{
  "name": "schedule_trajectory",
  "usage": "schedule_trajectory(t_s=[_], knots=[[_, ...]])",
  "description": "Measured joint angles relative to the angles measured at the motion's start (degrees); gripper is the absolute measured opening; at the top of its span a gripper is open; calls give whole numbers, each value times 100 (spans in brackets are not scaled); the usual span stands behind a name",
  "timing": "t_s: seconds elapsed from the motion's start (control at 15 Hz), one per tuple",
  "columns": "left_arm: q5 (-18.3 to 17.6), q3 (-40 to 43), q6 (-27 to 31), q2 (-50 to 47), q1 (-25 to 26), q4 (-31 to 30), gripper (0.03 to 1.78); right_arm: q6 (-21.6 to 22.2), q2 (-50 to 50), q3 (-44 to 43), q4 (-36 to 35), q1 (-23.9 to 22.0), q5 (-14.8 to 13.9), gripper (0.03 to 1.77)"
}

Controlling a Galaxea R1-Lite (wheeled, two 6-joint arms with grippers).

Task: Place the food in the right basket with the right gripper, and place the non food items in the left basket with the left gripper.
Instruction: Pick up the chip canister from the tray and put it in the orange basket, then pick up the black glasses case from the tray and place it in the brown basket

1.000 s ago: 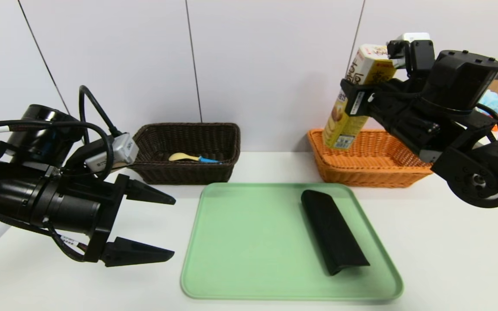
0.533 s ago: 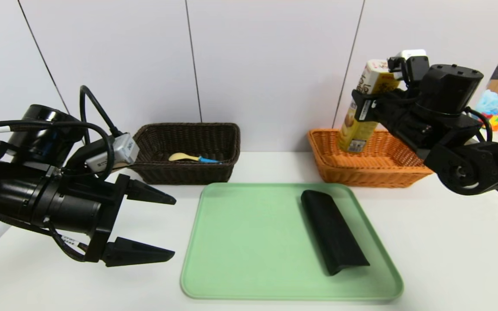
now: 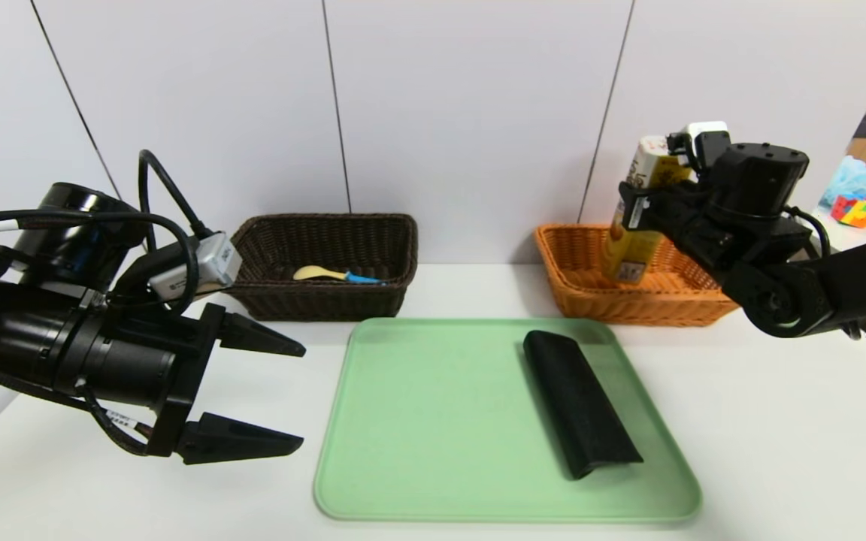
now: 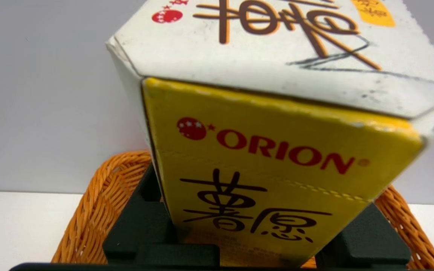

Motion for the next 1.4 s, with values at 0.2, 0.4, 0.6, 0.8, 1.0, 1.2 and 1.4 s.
schedule_trajectory(t_s=[0.2,0.4,0.6,0.8,1.0,1.2,1.4], knots=[[5,24,0,11,0,-4,169,9,154,-5,-22,-55,33,88],[2,33,2,15,0,-4,169,20,217,-2,-33,-61,44,96],[2,33,2,15,0,-4,169,26,221,0,-50,-63,39,121],[2,35,0,15,0,-6,169,26,177,1,-45,-61,38,137],[0,35,2,15,0,-24,169,24,-17,23,30,-46,38,148],[2,38,-2,13,0,-55,169,37,-351,107,432,-9,39,155],[-11,99,-2,0,0,-80,169,44,-741,345,866,5,49,160]])
